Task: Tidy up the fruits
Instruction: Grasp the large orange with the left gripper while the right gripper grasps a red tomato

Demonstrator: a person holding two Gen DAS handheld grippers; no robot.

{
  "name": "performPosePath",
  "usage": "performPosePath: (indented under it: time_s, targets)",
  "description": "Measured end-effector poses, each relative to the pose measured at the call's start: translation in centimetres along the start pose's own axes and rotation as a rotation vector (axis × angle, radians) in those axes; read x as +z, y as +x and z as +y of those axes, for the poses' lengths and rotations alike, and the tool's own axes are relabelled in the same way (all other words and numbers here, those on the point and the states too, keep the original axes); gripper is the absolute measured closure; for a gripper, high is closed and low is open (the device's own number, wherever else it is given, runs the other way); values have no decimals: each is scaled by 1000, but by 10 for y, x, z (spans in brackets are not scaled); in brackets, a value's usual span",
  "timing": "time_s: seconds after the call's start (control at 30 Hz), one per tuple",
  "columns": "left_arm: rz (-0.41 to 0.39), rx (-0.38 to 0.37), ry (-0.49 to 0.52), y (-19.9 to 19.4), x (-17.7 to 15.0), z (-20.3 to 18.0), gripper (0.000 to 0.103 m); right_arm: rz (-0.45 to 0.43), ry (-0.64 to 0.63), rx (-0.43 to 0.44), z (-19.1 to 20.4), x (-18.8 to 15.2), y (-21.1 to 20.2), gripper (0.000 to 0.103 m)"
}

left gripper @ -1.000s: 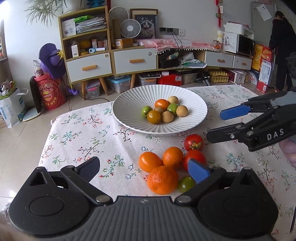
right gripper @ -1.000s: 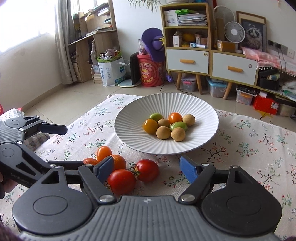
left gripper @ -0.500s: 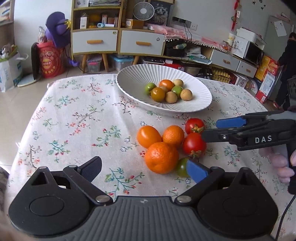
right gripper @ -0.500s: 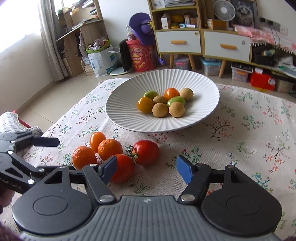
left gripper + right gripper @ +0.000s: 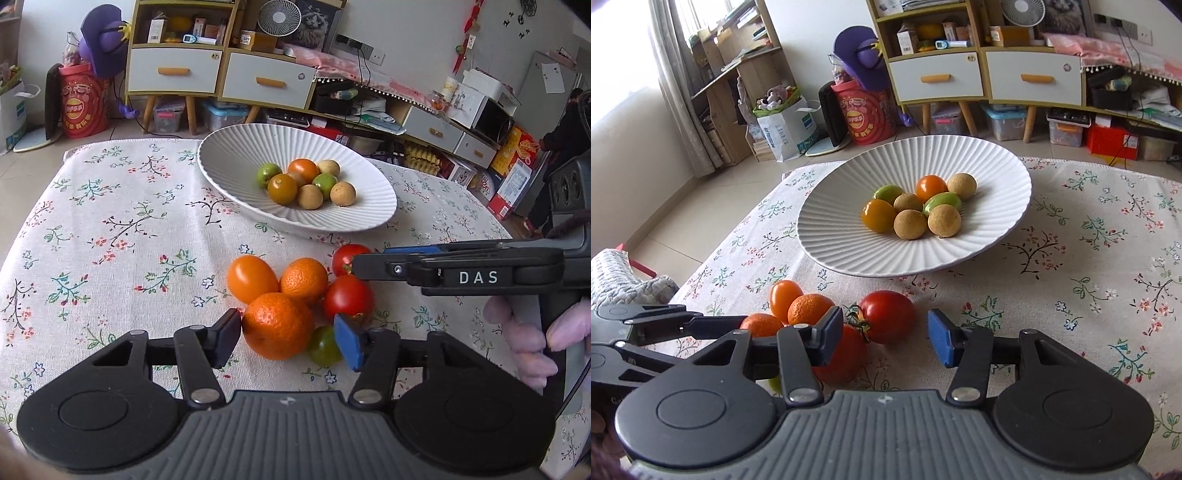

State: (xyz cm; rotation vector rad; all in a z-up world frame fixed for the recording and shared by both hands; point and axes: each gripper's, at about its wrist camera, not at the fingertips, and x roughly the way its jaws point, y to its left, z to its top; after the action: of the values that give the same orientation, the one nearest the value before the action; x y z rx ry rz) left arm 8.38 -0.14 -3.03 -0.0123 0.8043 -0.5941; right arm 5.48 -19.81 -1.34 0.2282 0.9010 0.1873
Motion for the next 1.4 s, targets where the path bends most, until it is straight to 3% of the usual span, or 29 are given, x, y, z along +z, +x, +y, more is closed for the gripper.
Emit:
performPosePath:
  time_s: [0.2, 0.73, 0.8, 0.9, 0.97, 1.13, 1.4]
  targets:
    - [-2, 5, -26, 1, 2, 4, 61, 9, 16, 8, 2, 1, 5, 64]
    - [-13, 6, -1, -7, 0, 8, 63, 1, -32, -10, 9, 2, 1, 70]
    - [-16, 6, 2, -8, 0, 9, 63, 0, -39, -10, 8, 2, 0, 79]
    - [-14, 5, 5, -9, 0, 9, 63, 3, -36, 0, 8, 3, -2, 83]
    - [-11, 11, 8, -9, 0, 8, 63, 10, -38, 1, 9, 4, -2, 83]
    - [2, 20, 3, -5, 0, 9, 62, 12, -35, 3, 12, 4, 2, 71]
    - [21, 16, -31, 0, 4, 9, 61, 27, -18, -3, 12, 3, 11, 66]
